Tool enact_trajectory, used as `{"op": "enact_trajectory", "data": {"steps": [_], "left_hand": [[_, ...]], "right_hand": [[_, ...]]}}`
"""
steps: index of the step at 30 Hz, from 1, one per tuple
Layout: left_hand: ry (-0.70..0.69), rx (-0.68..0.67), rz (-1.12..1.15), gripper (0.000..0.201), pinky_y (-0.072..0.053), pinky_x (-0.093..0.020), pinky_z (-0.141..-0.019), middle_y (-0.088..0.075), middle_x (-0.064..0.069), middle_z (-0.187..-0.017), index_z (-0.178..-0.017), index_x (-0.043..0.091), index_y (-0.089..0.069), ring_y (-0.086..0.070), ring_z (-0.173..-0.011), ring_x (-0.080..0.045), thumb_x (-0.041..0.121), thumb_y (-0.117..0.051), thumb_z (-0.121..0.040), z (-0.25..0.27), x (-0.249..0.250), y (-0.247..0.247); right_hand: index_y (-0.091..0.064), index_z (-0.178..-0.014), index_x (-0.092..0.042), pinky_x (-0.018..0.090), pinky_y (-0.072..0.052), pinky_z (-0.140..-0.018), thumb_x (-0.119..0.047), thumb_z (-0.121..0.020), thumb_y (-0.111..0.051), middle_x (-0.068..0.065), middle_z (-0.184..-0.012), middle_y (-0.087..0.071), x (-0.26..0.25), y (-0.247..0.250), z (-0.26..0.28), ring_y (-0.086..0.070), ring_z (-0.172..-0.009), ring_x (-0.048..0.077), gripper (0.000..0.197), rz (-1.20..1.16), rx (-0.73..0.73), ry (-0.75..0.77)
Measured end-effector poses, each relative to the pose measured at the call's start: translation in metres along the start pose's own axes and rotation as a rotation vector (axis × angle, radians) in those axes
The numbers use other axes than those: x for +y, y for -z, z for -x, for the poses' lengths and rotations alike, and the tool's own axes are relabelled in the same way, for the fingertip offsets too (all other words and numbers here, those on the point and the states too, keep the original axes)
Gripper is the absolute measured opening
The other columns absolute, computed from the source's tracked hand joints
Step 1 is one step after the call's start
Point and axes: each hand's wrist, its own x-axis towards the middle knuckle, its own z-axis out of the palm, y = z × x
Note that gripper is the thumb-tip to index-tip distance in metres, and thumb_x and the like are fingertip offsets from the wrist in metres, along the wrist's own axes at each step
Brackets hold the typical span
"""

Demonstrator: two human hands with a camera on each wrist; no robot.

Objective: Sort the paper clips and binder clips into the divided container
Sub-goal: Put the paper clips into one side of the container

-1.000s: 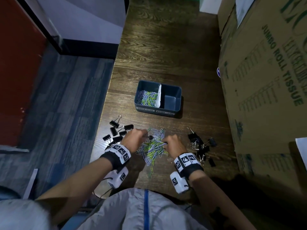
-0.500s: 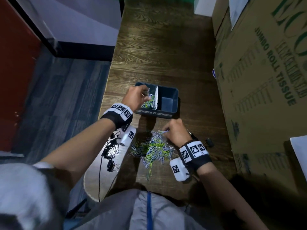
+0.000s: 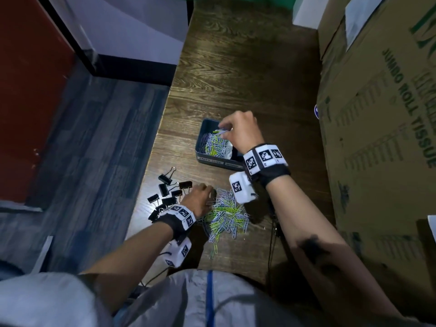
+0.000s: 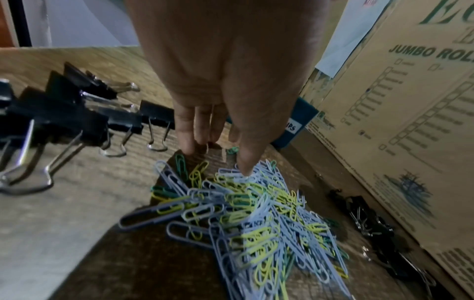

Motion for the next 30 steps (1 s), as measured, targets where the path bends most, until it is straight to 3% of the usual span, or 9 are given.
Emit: {"op": "enact_trajectory", "data": {"steps": [3, 8, 10, 12, 15, 20, 24, 27, 30], "left_hand": [[-0.012, 0.003, -0.069, 0.068, -0.041, -0.048, -0.104, -0.035, -0.015, -0.148, -0.145, 0.013, -0.030, -0.032, -0.133, -0.033, 0.031, -0.064, -0.089, -0.004, 0.007, -0.005], [0.026, -0.118, -0.120, 0.079, -0.023, -0.053, -0.116, 0.000, -0.007, -0.163, -0.155, 0.019, -0.004, -0.003, -0.149, -0.030, 0.049, -0.047, -0.096, -0.010, 0.017, -0.018], [-0.031, -0.186, -0.175, 0.081, -0.012, -0.053, -0.117, 0.011, -0.006, -0.162, -0.155, 0.022, 0.001, 0.005, -0.149, -0.030, 0.054, -0.044, -0.096, -0.006, 0.019, -0.024], [-0.105, -0.217, -0.240, 0.082, -0.009, -0.053, -0.118, 0.015, -0.007, -0.161, -0.155, 0.020, 0.004, 0.008, -0.149, -0.030, 0.053, -0.043, -0.096, 0.002, 0.020, -0.029], [-0.189, -0.231, -0.295, 0.085, -0.009, -0.052, -0.117, 0.013, -0.009, -0.162, -0.155, 0.017, 0.005, 0.008, -0.149, -0.028, 0.052, -0.045, -0.095, 0.017, 0.019, -0.038], [-0.276, -0.173, -0.295, 0.078, -0.013, -0.049, -0.117, -0.003, -0.008, -0.163, -0.154, 0.016, -0.008, -0.003, -0.149, -0.026, 0.049, -0.048, -0.095, 0.042, 0.011, -0.041], [-0.165, 0.065, -0.261, 0.072, -0.034, -0.043, -0.110, -0.032, -0.008, -0.151, -0.147, 0.018, -0.025, -0.033, -0.136, -0.024, 0.054, -0.052, -0.091, 0.058, 0.002, -0.035], [-0.011, 0.011, -0.144, 0.089, -0.050, -0.038, -0.091, -0.036, -0.005, -0.136, -0.140, 0.018, -0.026, -0.040, -0.120, -0.022, 0.065, -0.066, -0.075, 0.060, -0.004, -0.033], [0.016, -0.068, -0.151, 0.102, -0.052, -0.040, -0.086, -0.031, -0.008, -0.136, -0.144, 0.016, -0.021, -0.035, -0.121, -0.025, 0.062, -0.073, -0.069, 0.052, -0.001, -0.037]], "right_hand": [[-0.077, -0.109, -0.020, 0.039, -0.057, -0.090, -0.015, -0.079, -0.082, 0.011, -0.106, -0.076, 0.014, -0.020, 0.013, -0.070, -0.101, 0.028, 0.031, 0.031, -0.006, -0.015], [-0.069, -0.121, -0.018, 0.028, -0.056, -0.087, -0.009, -0.089, -0.072, 0.010, -0.118, -0.071, 0.073, -0.092, 0.076, -0.070, -0.097, 0.024, 0.034, 0.082, -0.201, -0.165], [-0.058, -0.135, -0.026, 0.041, -0.056, -0.093, -0.010, -0.084, -0.075, 0.011, -0.137, -0.059, 0.096, -0.119, 0.102, -0.062, -0.116, 0.029, 0.056, 0.140, -0.362, -0.272], [-0.035, -0.151, -0.033, 0.053, -0.040, -0.111, -0.015, -0.080, -0.077, 0.006, -0.162, -0.027, 0.112, -0.136, 0.126, -0.031, -0.145, 0.032, 0.084, 0.127, -0.506, -0.275], [-0.018, -0.158, -0.031, 0.054, -0.026, -0.119, -0.027, -0.083, -0.075, -0.001, -0.168, 0.001, 0.118, -0.152, 0.156, -0.002, -0.154, 0.026, 0.094, 0.178, -0.577, -0.143], [-0.028, -0.156, -0.022, 0.037, -0.018, -0.123, -0.028, -0.088, -0.071, 0.003, -0.164, -0.023, 0.116, -0.154, 0.179, -0.017, -0.151, 0.024, 0.081, 0.094, -0.572, -0.037], [-0.038, -0.150, -0.032, 0.045, -0.033, -0.115, -0.034, -0.085, -0.075, 0.004, -0.151, -0.035, 0.125, -0.138, 0.187, -0.032, -0.140, 0.030, 0.075, 0.114, -0.409, -0.195], [-0.034, -0.148, -0.028, 0.047, -0.039, -0.110, -0.044, -0.074, -0.084, 0.009, -0.142, -0.029, 0.127, -0.132, 0.193, -0.034, -0.134, 0.033, 0.091, 0.200, -0.416, -0.357], [-0.022, -0.151, -0.027, 0.053, -0.042, -0.105, -0.043, -0.066, -0.089, 0.012, -0.145, -0.021, 0.119, -0.140, 0.193, -0.028, -0.137, 0.035, 0.109, 0.202, -0.488, -0.431]]}}
